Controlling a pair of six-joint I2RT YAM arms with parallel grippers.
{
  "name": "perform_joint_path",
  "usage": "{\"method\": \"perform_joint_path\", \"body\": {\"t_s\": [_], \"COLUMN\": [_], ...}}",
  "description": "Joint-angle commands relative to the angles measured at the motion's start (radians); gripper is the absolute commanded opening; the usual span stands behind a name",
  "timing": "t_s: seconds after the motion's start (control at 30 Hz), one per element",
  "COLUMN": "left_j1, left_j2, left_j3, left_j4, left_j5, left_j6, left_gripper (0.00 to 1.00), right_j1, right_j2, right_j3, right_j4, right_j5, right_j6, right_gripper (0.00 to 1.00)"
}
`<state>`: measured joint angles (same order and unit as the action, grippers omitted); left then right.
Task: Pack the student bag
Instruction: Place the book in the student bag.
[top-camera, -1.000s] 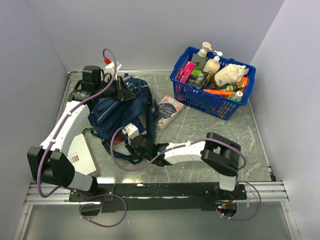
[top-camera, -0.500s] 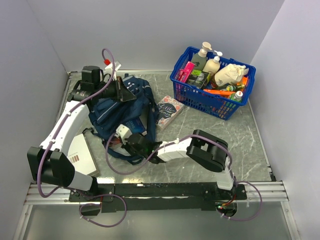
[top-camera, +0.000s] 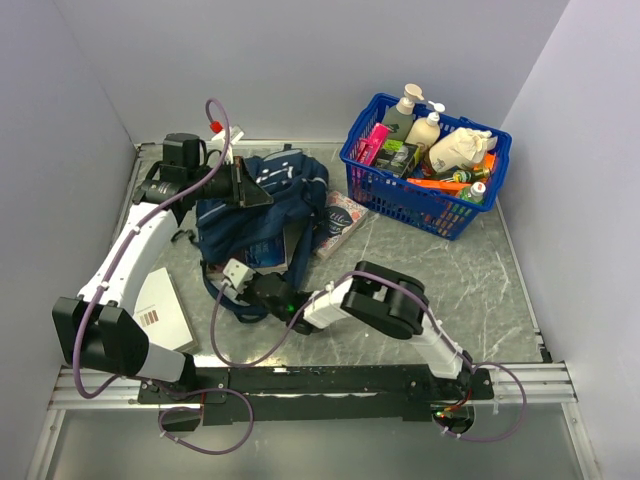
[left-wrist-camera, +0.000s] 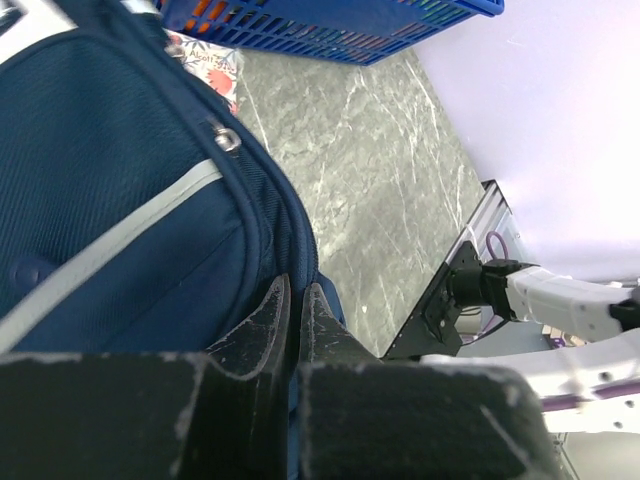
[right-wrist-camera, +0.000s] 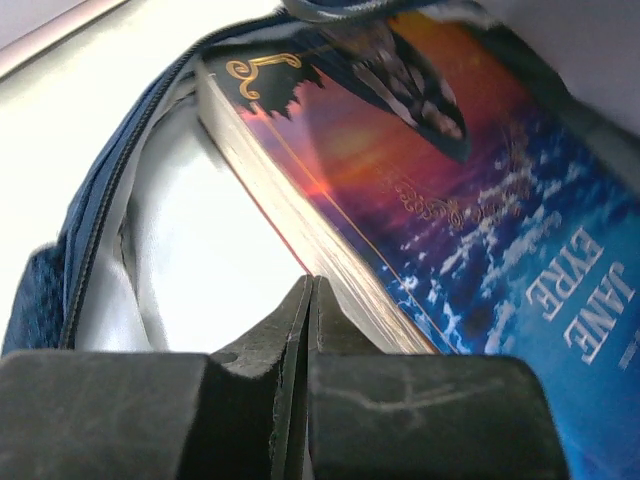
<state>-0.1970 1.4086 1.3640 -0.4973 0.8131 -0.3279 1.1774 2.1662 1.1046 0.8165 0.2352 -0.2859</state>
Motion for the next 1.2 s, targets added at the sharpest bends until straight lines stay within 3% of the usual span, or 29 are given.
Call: {"method": "perform_joint_path", "body": {"t_s": [0.0,0.23,0.47,0.67,0.8,0.93,1.07,1.17], "left_j1": [-0.018,-0.018,-0.018,-0.018,-0.016,-0.010,0.014,0.034], "left_j2": [-0.094,-0.117,-0.178,-0.226,-0.261,-0.273,-0.267,-0.263], "left_j3": [0.079,0.124,0.164,0.146,0.098,0.064,0.033,0.033], "left_j4": [0.053,-0.046,-0.118,-0.097,0.037,0.077,-0.003,-0.087], "left_j5": [0.196,0.155,0.063,0.260,0.415,0.411,0.261,0.102], "left_j6": [-0.080,-0.039,-0.023,-0.108,-0.248,-0.305,-0.246,-0.174], "left_gripper": [0.01,0.01,0.01,0.01,0.01,0.01,0.01,0.01], "right_j1": [-0.033,-0.022,-0.028,-0.041,-0.065,-0.076,-0.076,-0.085], "right_j2": [0.075,0.063,0.037,0.035,0.018,0.015,0.001,0.004], "right_j3": [0.074,0.144,0.149,0.162,0.158,0.137,0.113,0.207], "right_j4": [0.170,0.127,0.037,-0.023,-0.100,-0.139,-0.033,-0.115], "right_j5": [0.173,0.325,0.368,0.436,0.414,0.424,0.388,0.354], "right_j6": [-0.110,-0.067,-0.033,-0.019,0.059,0.088,0.045,0.051], "right_gripper": [0.00,0.00,0.00,0.00,0.00,0.00,0.00,0.00]}}
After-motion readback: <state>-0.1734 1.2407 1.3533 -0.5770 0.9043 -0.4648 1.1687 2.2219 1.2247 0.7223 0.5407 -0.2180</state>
